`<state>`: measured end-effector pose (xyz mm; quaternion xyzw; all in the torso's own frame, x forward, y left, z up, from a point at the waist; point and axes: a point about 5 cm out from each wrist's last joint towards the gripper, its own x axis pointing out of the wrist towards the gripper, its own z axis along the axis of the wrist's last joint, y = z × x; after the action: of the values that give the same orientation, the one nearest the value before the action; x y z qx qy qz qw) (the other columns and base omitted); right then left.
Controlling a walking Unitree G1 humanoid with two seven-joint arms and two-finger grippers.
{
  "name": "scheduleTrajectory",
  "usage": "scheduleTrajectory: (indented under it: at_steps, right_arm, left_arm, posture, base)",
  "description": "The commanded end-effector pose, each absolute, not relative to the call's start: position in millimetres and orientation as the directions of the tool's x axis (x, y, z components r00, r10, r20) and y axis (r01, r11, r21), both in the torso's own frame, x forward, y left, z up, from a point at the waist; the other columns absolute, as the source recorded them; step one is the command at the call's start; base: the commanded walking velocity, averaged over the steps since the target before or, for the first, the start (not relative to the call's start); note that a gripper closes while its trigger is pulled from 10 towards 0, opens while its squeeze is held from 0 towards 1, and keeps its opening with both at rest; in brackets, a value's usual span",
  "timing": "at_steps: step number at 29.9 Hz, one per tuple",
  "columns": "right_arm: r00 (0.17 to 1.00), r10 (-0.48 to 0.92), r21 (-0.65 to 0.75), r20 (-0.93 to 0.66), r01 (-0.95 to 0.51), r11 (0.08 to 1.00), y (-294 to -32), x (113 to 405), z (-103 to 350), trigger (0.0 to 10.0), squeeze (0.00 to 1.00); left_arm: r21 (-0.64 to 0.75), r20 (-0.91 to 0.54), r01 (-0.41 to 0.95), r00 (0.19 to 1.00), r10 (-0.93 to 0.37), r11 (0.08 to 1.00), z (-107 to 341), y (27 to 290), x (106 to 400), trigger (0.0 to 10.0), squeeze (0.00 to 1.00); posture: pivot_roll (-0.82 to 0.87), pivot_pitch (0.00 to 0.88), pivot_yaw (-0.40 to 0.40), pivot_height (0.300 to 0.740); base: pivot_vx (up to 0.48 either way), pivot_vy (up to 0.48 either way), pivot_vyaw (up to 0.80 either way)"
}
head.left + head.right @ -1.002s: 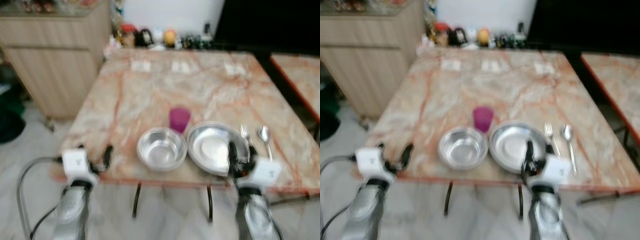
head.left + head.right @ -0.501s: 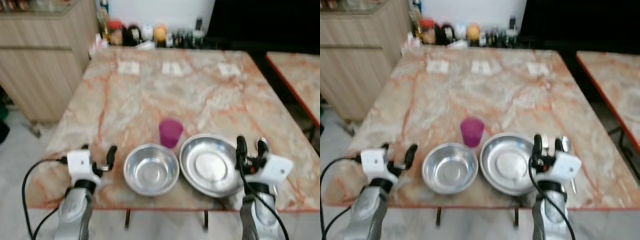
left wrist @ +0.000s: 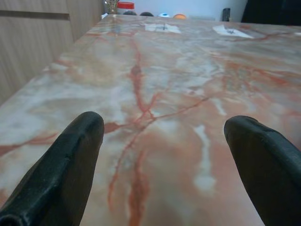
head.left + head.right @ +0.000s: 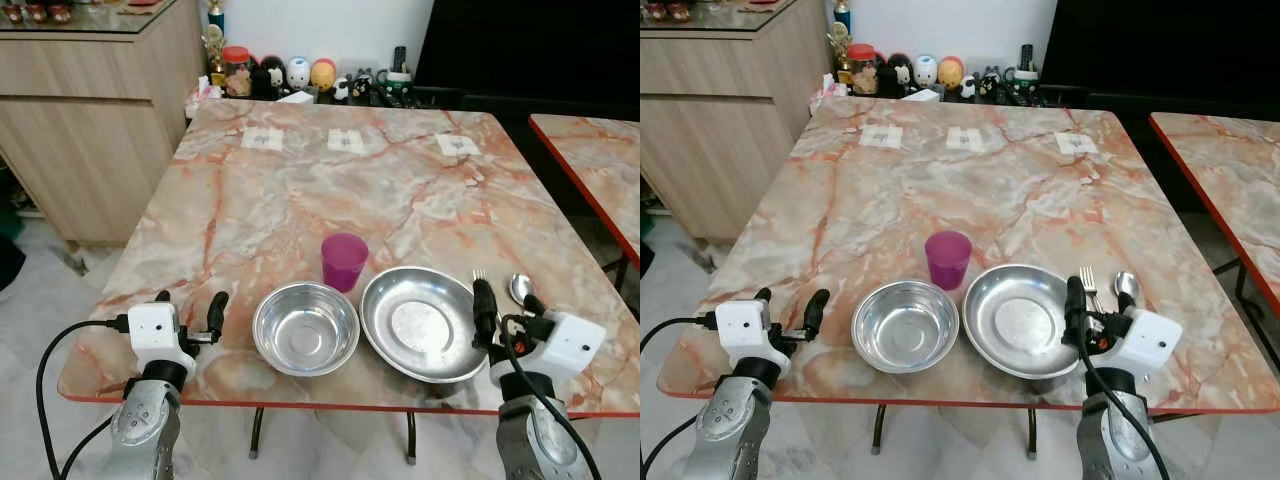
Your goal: Setting the table
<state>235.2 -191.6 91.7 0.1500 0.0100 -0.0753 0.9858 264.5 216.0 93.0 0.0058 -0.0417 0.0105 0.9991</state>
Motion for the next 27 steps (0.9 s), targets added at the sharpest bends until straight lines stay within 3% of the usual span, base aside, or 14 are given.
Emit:
scheduleTrajectory:
  at_steps: [1, 5, 10, 21, 27]
  right_arm:
    - [0.984, -0.148, 0.263, -0.101, 0.17, 0.95, -199.8, 232.7, 87.5, 10.0, 0.0]
    - [0.975, -0.166, 0.244, -0.151, 0.199, 0.949, -212.8, 231.9, 86.8, 10.0, 0.0]
    - [0.98, -0.146, 0.235, -0.132, 0.175, 0.956, -217.4, 233.5, 92.1, 10.0, 0.0]
    - [0.983, -0.065, 0.398, -0.171, 0.129, 0.908, -200.6, 239.2, 85.5, 10.0, 0.0]
    - [0.969, -0.13, 0.401, -0.209, 0.206, 0.892, -210.1, 233.7, 79.3, 10.0, 0.0]
  left_arm:
    - [0.03, 0.093, -0.042, 0.995, 0.039, 0.999, 96.4, 225.7, 266.8, 10.0, 0.0]
    - [0.115, 0.082, 0.009, 0.996, -0.019, 0.993, 101.3, 239.7, 261.0, 10.0, 0.0]
    - [0.147, 0.069, -0.018, 0.998, 0.008, 0.989, 102.3, 257.1, 255.2, 10.0, 0.0]
    - [0.12, 0.067, -0.006, 0.998, -0.002, 0.993, 96.2, 243.0, 255.0, 10.0, 0.0]
    - [0.116, 0.063, -0.005, 0.998, -0.003, 0.993, 95.4, 244.1, 254.0, 10.0, 0.0]
  posture:
    - [0.07, 0.08, -0.074, 0.74]
    - [0.07, 0.079, -0.071, 0.74]
    - [0.07, 0.083, -0.074, 0.74]
    - [0.07, 0.081, -0.077, 0.74]
    - [0.07, 0.077, -0.076, 0.74]
  base:
    - [0.0, 0.0, 0.0]
    - [0.0, 0.0, 0.0]
    - [0.0, 0.0, 0.0]
    - [0.0, 0.0, 0.0]
    - [0.0, 0.0, 0.0]
